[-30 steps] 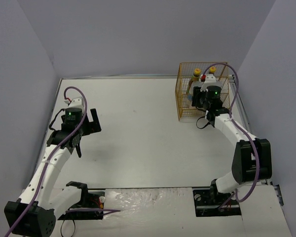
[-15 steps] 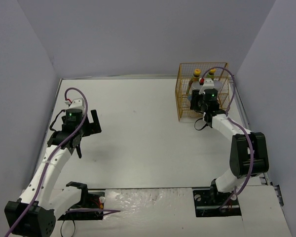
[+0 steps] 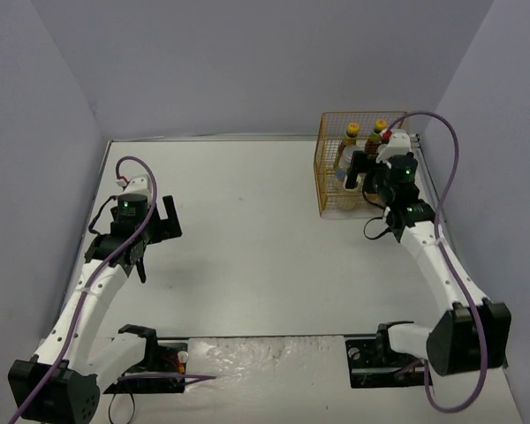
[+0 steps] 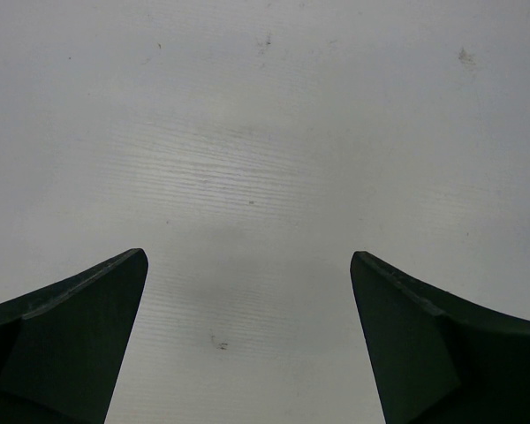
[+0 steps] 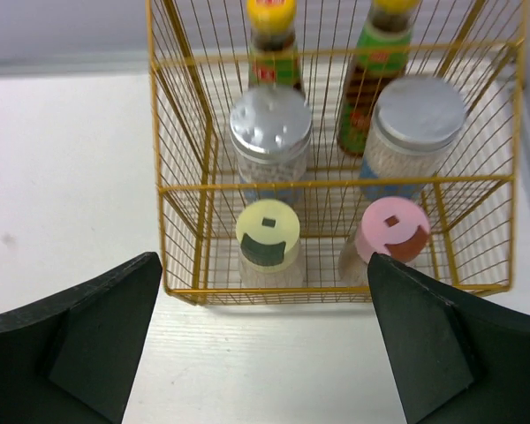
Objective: Organize the condiment bottles
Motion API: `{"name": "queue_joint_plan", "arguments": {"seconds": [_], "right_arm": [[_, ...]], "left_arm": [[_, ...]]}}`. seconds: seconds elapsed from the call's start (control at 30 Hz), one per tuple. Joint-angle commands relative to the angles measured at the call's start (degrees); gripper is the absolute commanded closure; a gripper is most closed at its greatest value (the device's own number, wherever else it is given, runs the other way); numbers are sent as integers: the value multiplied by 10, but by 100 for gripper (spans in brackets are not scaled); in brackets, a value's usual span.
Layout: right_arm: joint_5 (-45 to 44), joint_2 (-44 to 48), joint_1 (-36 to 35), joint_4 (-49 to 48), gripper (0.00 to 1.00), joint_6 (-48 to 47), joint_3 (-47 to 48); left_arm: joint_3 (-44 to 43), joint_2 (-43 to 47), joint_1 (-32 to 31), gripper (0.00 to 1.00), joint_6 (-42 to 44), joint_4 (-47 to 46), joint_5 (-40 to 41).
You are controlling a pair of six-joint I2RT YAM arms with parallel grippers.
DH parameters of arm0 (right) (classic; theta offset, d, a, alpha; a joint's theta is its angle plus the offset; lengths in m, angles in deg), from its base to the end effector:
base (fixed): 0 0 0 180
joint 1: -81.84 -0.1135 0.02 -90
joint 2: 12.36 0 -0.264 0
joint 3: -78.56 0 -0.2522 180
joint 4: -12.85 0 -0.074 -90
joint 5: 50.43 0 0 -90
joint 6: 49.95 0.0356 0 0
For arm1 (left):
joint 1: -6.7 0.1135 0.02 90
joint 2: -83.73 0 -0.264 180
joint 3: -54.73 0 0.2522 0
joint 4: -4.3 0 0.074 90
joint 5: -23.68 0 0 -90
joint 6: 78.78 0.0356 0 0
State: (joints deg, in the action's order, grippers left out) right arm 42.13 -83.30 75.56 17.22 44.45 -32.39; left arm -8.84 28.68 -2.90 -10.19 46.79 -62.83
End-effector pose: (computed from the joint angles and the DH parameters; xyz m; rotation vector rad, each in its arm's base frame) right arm 0.2928 0.0338 0.3428 -0.0613 1.6819 0.1778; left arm 0.2065 -0.0327 0.3060 -0.2585 2.1573 -0.2452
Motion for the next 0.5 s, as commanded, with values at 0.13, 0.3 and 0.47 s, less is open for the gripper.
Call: {"name": "queue_joint_plan", "arguments": {"seconds": [0.13, 0.3, 0.47], "right_arm": [[-40, 238, 4, 66, 0, 80, -35], [-99, 382, -4, 142, 0, 88, -75], [-97, 433, -7, 225, 0, 60, -50]], "left_arm": [[-14, 23, 3, 3, 17, -28, -16], [-5, 58, 3, 3, 36, -22, -11], [9, 94, 2, 3, 40, -3, -3]]}}
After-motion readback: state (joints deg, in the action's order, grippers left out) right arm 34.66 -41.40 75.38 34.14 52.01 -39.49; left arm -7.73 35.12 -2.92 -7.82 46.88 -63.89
